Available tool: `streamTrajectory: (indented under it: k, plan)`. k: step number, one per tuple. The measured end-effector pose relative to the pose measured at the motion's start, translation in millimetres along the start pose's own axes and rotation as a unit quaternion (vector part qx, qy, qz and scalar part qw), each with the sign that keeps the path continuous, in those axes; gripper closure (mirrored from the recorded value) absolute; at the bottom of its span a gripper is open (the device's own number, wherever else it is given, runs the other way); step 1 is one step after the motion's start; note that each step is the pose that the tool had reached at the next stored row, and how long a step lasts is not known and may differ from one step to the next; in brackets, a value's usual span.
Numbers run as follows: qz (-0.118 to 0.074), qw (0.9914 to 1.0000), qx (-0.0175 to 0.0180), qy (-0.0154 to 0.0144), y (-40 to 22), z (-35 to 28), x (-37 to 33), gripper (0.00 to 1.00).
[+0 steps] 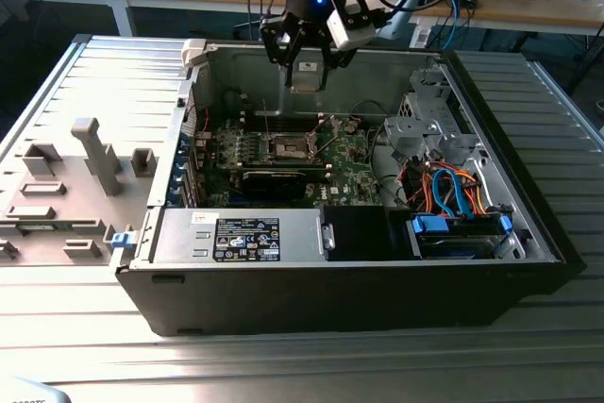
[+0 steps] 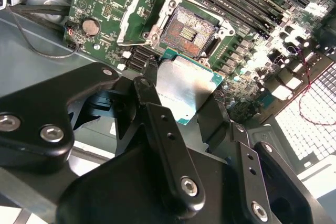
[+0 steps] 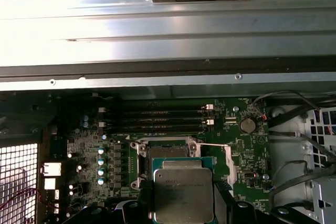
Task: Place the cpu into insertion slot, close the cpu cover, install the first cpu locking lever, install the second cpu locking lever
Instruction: 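Place the cpu into insertion slot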
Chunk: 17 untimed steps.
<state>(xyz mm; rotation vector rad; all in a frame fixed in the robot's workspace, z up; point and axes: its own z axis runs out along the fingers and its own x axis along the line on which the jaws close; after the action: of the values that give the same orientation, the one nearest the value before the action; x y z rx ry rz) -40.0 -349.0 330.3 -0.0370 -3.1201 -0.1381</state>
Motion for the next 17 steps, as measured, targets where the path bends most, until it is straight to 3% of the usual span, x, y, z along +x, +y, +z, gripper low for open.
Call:
streamTrajectory:
  k: [17]
  plan:
    - [0.000,1.00000,0.0000,0.0000,-0.4,4.2,1.8,0.46]
